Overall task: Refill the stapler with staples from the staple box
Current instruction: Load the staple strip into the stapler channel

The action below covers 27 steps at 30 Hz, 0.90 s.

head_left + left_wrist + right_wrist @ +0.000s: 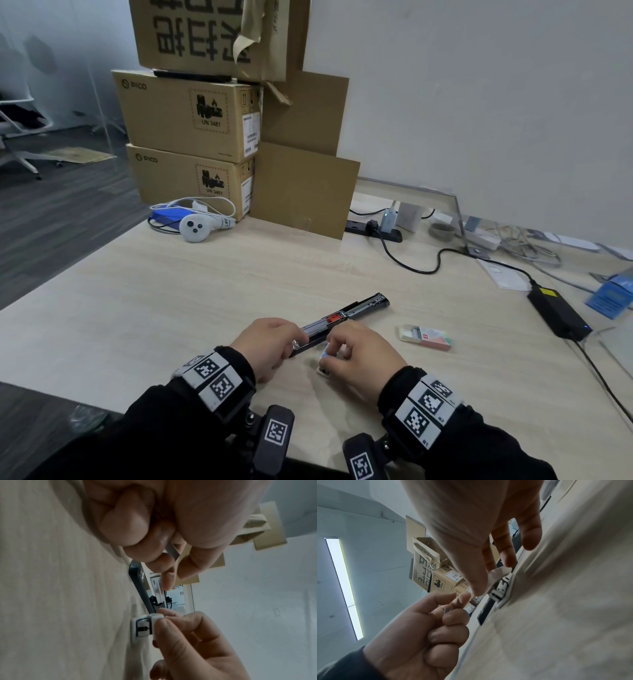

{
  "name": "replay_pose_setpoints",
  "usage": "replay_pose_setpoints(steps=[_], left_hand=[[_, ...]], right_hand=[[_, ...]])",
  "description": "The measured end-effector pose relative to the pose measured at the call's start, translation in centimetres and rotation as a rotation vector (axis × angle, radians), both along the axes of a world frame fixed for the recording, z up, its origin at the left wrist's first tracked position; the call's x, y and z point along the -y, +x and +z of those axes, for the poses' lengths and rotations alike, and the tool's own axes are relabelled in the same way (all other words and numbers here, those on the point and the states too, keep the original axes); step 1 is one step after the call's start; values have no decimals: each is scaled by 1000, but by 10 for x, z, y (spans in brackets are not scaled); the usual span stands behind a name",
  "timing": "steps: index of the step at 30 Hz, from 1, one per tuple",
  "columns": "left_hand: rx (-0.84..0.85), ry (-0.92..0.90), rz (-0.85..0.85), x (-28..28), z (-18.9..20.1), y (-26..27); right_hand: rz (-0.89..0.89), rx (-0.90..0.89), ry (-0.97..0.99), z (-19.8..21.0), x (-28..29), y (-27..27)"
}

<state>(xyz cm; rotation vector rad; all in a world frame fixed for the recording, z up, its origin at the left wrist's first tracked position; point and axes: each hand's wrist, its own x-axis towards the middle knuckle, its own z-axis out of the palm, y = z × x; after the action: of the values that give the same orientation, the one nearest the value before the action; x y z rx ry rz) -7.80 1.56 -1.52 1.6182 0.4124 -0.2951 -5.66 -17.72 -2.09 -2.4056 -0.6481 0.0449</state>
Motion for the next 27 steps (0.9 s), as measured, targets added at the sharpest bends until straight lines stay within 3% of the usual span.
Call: replay_pose_setpoints(steps=[3,8,13,16,18,21,24,27], left_hand=[[-134,-111,42,-3,2,2],[-69,-292,107,0,2,1],[-24,-325,78,4,8,-3],[-3,-333,53,4,11,-4],[3,-331,38,4,13,-4],[19,-324,23,6,15,-3],[33,-313,8,9,17,-3],[51,-291,-1,9,19,-4]], right_hand=[[0,-14,-106,7,5,1],[-161,-18,-241,19,23,9],[-432,-50,-398,32,61,32],[-506,-67,-426,38,69,36],[-497,0,-342,40,62,31],[-302,86,-62,42,31,14],[-119,-49,167,44,-13,-10],[-93,-191,294,34,-36,-13]])
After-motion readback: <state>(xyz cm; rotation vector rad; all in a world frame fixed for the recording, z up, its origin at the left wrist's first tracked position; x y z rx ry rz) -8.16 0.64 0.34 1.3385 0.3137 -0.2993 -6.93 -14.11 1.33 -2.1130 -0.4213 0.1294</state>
